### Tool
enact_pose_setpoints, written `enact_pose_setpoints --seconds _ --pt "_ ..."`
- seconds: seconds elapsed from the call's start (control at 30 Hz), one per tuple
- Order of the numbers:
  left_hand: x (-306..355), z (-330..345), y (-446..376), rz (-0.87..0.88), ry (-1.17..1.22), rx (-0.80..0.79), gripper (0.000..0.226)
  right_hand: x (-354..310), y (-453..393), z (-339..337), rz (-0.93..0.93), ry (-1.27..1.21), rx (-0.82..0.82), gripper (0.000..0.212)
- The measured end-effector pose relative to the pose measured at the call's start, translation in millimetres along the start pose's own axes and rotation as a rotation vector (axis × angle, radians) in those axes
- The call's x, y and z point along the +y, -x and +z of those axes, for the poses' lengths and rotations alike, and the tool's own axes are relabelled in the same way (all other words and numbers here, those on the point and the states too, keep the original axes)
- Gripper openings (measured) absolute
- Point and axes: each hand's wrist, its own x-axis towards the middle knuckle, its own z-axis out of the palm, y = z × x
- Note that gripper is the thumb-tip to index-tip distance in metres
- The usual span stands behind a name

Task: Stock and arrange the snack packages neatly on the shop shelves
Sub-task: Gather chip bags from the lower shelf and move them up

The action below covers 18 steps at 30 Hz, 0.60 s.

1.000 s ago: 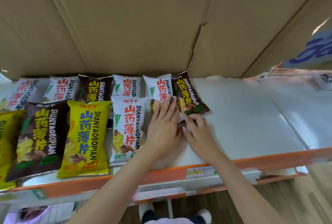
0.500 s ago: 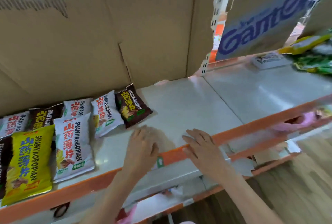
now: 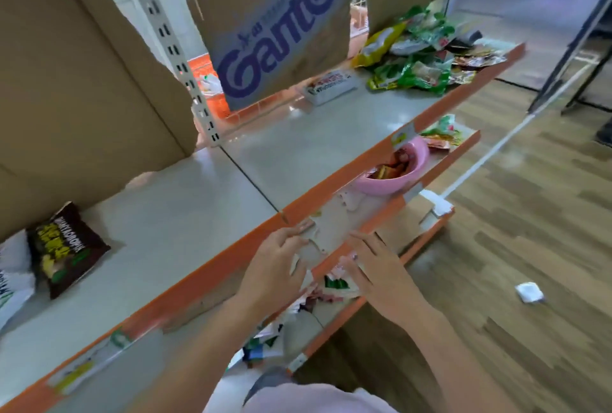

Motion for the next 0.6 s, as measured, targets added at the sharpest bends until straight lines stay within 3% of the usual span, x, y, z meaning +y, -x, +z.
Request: enact_pose_setpoints --seconds 0.13,0.37,0.6 --pt "37 20 -39 0.163 -0.060 -0.162 0.034 36 15 -32 0.110 -0.036 0.173 0.042" --pt "97 58 -122 0.377 -0.087 -0.255 0.028 94 27 -64 0.309 0.019 0.347 0.041" --pt "132 111 -217 0.446 0.055 -0.275 0.028 160 -15 -105 0.419 0.036 0.378 0.043"
